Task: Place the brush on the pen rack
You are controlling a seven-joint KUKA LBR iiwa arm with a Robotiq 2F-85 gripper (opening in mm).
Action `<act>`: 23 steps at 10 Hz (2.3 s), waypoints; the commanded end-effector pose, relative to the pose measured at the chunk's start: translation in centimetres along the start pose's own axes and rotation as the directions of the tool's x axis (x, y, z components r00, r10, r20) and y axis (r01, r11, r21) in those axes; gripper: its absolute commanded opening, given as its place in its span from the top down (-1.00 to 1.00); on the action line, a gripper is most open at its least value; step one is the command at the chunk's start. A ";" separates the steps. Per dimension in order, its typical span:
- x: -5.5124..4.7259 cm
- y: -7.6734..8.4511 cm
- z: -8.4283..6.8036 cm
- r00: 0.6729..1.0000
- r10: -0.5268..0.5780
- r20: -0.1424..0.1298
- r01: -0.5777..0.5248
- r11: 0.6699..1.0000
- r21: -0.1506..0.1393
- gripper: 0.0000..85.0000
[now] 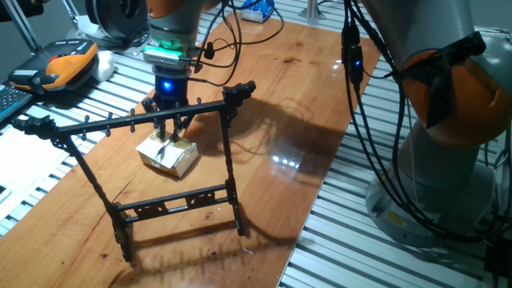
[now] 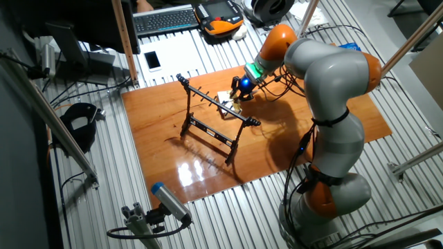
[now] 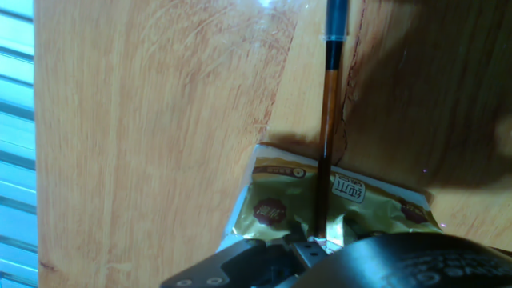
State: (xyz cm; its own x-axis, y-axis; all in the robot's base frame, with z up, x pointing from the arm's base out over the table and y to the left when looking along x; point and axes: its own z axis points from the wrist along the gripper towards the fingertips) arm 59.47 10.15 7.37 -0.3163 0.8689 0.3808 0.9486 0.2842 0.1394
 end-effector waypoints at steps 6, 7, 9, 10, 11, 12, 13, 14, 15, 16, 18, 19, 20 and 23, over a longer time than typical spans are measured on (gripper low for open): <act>-0.2 0.1 0.7 1.000 0.006 0.006 -0.006 1.000 -0.022 1.00; -0.2 0.1 0.5 1.000 0.002 0.005 -0.002 1.000 -0.031 1.00; -0.1 0.0 0.4 1.000 -0.010 0.010 0.011 0.999 -0.037 1.00; -0.1 0.0 0.4 1.000 -0.012 0.012 0.012 0.999 -0.035 1.00; -0.1 0.0 0.3 1.000 -0.012 0.014 0.012 0.999 -0.036 1.00; -0.1 0.0 0.1 1.000 -0.015 0.013 0.015 0.999 -0.038 1.00; -0.1 -0.1 -0.3 1.000 -0.024 0.005 0.024 0.999 -0.041 1.00; 0.1 -0.2 -0.7 1.000 -0.027 -0.002 0.027 0.999 -0.043 1.00; 0.5 -0.2 -1.0 1.000 -0.024 -0.005 0.024 0.999 -0.044 1.00; 0.9 -0.2 -1.4 1.000 -0.019 -0.010 0.019 0.999 -0.049 1.00; 1.8 -0.3 -2.5 1.000 -0.016 -0.023 0.015 0.999 -0.052 1.00; 2.3 -0.2 -2.8 1.000 -0.016 -0.023 0.015 0.999 -0.050 1.00; 2.8 -0.1 -2.9 1.000 -0.015 -0.023 0.013 0.999 -0.050 1.00; 3.9 0.0 -3.4 0.998 -0.014 -0.061 0.012 1.000 -0.026 1.00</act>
State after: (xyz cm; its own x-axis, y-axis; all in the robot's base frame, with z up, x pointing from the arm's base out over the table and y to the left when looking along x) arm 58.19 12.21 12.04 -0.3296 0.8372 0.4365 0.9440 0.2848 0.1666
